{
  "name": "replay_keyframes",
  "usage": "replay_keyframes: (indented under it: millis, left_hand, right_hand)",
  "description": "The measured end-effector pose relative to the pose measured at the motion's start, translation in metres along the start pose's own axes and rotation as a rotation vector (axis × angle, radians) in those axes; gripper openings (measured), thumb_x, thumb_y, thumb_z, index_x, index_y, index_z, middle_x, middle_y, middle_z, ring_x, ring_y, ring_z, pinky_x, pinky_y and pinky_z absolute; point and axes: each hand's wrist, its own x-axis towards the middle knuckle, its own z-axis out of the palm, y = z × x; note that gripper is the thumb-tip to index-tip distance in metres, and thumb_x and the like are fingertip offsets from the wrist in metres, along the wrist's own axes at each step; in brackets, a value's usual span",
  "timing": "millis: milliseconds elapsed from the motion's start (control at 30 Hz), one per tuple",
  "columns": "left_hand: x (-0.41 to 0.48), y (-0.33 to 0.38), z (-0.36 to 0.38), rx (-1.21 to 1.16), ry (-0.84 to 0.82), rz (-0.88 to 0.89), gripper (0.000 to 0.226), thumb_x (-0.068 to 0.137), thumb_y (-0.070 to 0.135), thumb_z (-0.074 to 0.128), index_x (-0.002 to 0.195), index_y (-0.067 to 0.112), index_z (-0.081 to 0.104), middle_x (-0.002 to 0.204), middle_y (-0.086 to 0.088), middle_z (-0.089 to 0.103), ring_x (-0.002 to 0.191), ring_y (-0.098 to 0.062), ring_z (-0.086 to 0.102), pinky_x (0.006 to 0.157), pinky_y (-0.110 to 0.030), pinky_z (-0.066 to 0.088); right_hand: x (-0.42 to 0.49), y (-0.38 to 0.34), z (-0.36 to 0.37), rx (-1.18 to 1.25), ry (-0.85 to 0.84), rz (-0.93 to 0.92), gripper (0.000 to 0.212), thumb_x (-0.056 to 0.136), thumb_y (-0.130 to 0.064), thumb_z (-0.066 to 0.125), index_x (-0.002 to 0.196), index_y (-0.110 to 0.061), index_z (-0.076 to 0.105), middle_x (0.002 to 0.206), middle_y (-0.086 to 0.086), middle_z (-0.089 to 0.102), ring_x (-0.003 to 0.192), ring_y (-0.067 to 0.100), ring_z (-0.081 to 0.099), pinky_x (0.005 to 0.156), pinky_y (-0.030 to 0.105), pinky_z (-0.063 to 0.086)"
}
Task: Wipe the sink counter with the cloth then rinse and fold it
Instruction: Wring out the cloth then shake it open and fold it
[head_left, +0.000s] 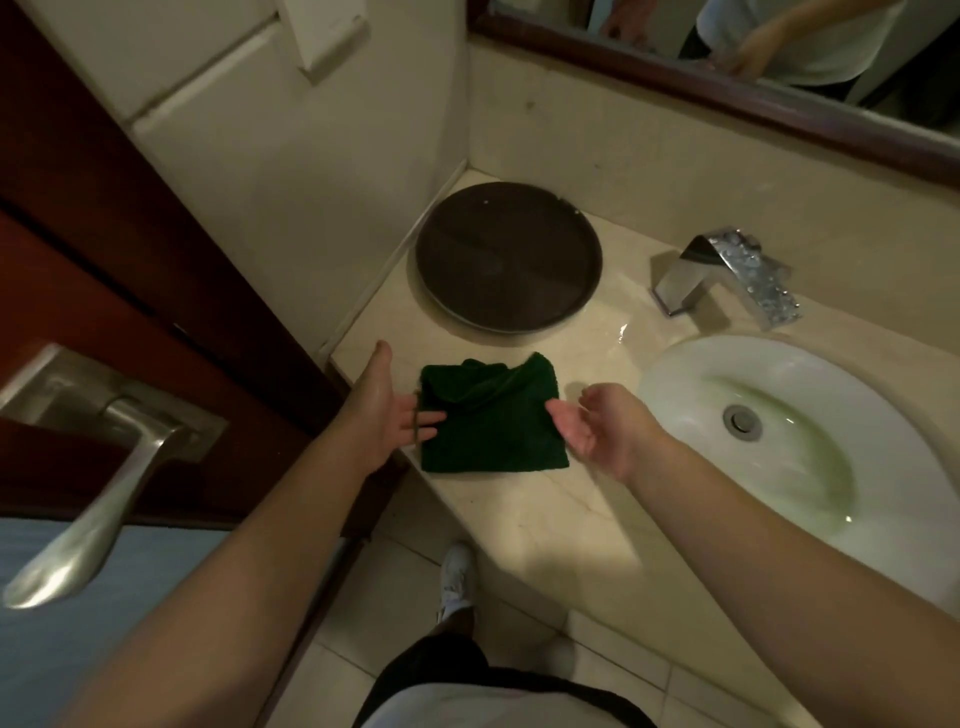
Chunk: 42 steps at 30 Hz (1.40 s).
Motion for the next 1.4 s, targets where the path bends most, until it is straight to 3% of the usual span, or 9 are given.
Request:
replay_keyframes:
  millis: [200,300,467,633,767,867,1000,1233,1400]
  left_hand:
    - [0.011,-0.005,-0.009,-0.175,-0.068,0.003,0.074,0.09,0.071,0.025,0.153,0.032,0.016,0.132,-0.019,0.056,0.112,-0.035,0.06,0.076,-0.036,0.042]
    - [0.018,0.0,-0.005,-0.234,-0.086,-0.059,0.078,0.09,0.067,0.03,0.151,0.019,0.028,0.127,-0.016,0.06,0.114,-0.033,0.057,0.071,-0.032,0.038]
    - [0.025,0.007,-0.002,-0.501,-0.211,-0.111,0.085,0.087,0.069,0.035,0.151,0.014,0.027,0.146,-0.027,0.038,0.129,-0.045,0.042,0.106,-0.057,0.033]
    - [0.026,0.019,-0.001,-0.2,0.074,-0.056,0.07,0.093,0.061,0.035,0.147,0.017,0.033,0.139,-0.016,0.044,0.123,-0.042,0.048,0.103,-0.057,0.038]
    - [0.021,-0.001,0.006,0.591,0.537,0.462,0.042,0.084,0.039,0.052,0.122,0.019,0.054,0.114,-0.002,0.053,0.104,-0.024,0.055,0.081,-0.043,0.052]
    - [0.009,-0.053,0.035,1.147,0.384,0.848,0.016,0.086,0.035,0.059,0.098,0.025,0.053,0.099,0.004,0.051,0.089,-0.013,0.052,0.078,-0.034,0.052]
    - [0.009,-0.117,0.064,1.619,0.263,0.865,0.04,0.075,0.052,0.064,0.1,0.022,0.053,0.102,0.0,0.051,0.096,-0.02,0.048,0.08,-0.037,0.042]
    - [0.006,-0.135,0.021,1.542,-0.002,1.047,0.007,0.074,0.015,0.059,0.069,0.011,0.057,0.073,-0.006,0.058,0.071,-0.023,0.056,0.072,-0.039,0.052]
    - [-0.007,-0.129,-0.013,1.028,0.071,0.815,0.019,0.089,0.012,0.049,0.1,0.011,0.065,0.071,0.004,0.056,0.055,-0.001,0.048,0.054,-0.015,0.036]
  right_hand:
    - [0.003,0.033,-0.009,-0.813,0.125,-0.494,0.011,0.092,-0.014,0.054,0.1,-0.015,0.062,0.089,0.005,0.067,0.065,0.015,0.061,0.055,0.022,0.046]
    - [0.019,0.029,0.0,-1.19,0.198,-0.825,0.025,0.088,-0.02,0.062,0.113,-0.02,0.061,0.104,0.0,0.064,0.089,0.018,0.061,0.074,0.027,0.048]
    - [0.05,0.004,0.014,-1.529,0.211,-0.968,0.033,0.091,-0.031,0.06,0.123,-0.024,0.06,0.121,0.006,0.057,0.115,0.026,0.048,0.096,0.037,0.046]
    - [0.058,-0.021,0.02,-1.573,0.293,-0.811,0.021,0.087,-0.039,0.059,0.089,-0.019,0.065,0.096,0.006,0.061,0.089,0.026,0.06,0.075,0.037,0.054]
    - [0.051,-0.025,0.019,-1.585,0.248,-0.68,0.022,0.083,-0.033,0.061,0.096,-0.016,0.053,0.086,0.004,0.061,0.081,0.025,0.06,0.07,0.036,0.053]
    - [0.048,-0.02,0.009,-1.584,0.184,-0.676,0.021,0.087,-0.035,0.061,0.096,-0.016,0.057,0.085,0.004,0.064,0.08,0.024,0.061,0.073,0.039,0.055]
    - [0.045,-0.016,0.0,-1.621,0.113,-0.781,0.018,0.086,-0.032,0.065,0.085,-0.015,0.06,0.081,0.004,0.062,0.078,0.024,0.062,0.07,0.038,0.053]
    - [0.011,0.001,-0.03,-1.173,0.003,-0.277,0.031,0.089,-0.01,0.059,0.117,-0.009,0.045,0.083,0.013,0.059,0.054,0.02,0.057,0.048,0.028,0.052]
    - [-0.009,0.004,-0.022,-0.888,-0.076,-0.172,0.032,0.094,-0.016,0.062,0.124,-0.02,0.051,0.105,0.013,0.067,0.057,0.016,0.065,0.051,0.025,0.058]
